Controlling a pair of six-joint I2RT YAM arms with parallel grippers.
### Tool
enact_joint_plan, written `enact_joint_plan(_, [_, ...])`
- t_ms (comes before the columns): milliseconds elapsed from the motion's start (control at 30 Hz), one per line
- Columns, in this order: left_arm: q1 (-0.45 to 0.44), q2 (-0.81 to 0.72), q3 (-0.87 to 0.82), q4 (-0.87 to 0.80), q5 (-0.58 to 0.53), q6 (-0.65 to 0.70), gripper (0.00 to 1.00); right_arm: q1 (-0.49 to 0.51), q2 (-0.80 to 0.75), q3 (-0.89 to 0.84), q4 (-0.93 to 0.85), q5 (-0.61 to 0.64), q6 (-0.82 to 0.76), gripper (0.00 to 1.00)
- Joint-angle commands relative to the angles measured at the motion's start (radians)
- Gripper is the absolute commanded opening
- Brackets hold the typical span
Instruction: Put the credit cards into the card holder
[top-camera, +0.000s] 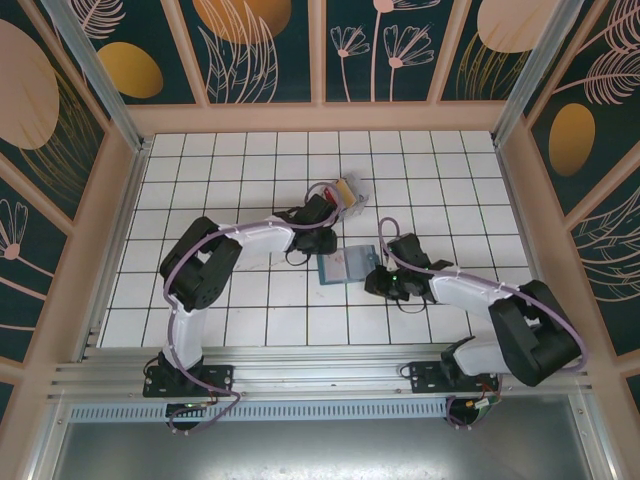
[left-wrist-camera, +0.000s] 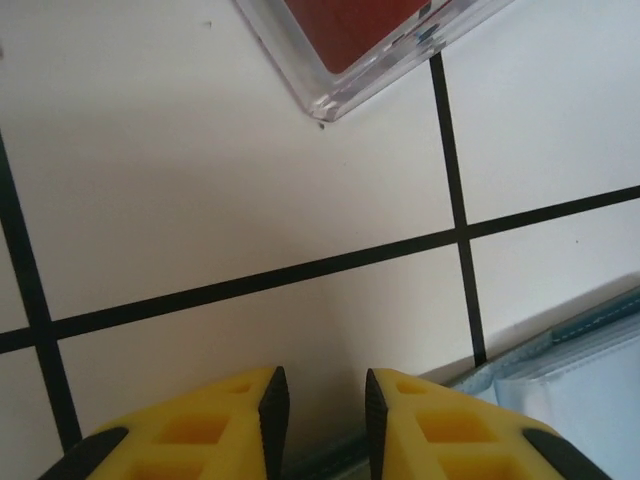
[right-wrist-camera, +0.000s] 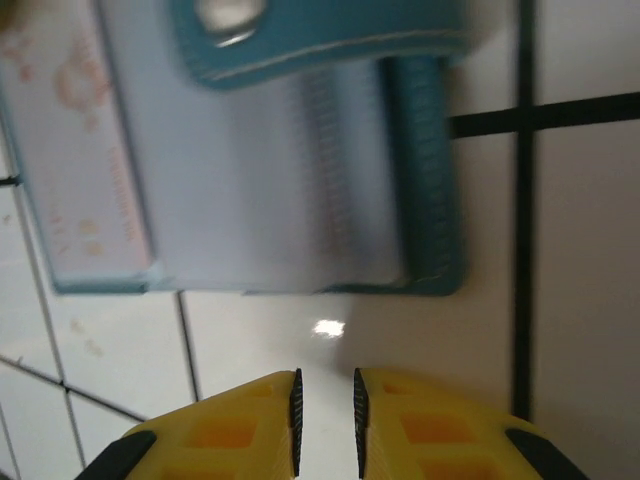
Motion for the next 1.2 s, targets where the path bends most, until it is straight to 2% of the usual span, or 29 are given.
enact_joint_plan(0, [-0.004, -0.047, -0.115, -0.005, 0.071, -0.037, 0.30, -0.029, 0.044, 0.007, 0.086, 0.031, 0.013, 0.23])
enact_joint_plan(167, [-0.034, -0.155, -0.253, 0.045, 0.114, -0.106, 0.30, -0.087, 0.178, 0.091, 0.109, 0.034, -0.048, 0.23])
enact_joint_plan(267, [-0.068, -0.194, -0.294, 0.061, 0.117, -0.139, 0.29, -0.094, 0.253, 0.163, 0.077, 0.081, -0.064, 0.23])
enact_joint_plan(400, [-0.125, -0.201, -0.356, 0.099, 0.129, -0.191, 0.29, -0.090, 0.330, 0.239, 0.079, 0.044, -0.102, 0.23])
enact_joint_plan(667, [-0.247, -0.168, -0.305, 0.130, 0.148, -0.257, 0.29, -0.036, 0.477, 0.403, -0.029, -0.085, -0.281, 0.23])
enact_joint_plan(800, [-0.290, -0.151, -0.223, 0.119, 0.154, -0.261, 0.29, -0.006, 0.522, 0.475, -0.098, -0.103, -0.359, 0.23])
enact_joint_plan(1000, [-0.300, -0.143, -0.188, 0.095, 0.146, -0.242, 0.29, 0.030, 0.576, 0.584, -0.168, -0.106, -0.404, 0.23])
enact_joint_plan(1167, [-0.298, -0.192, -0.185, 0.042, 0.062, -0.233, 0.29, 0.017, 0.542, 0.581, -0.175, -0.084, -0.396, 0.22])
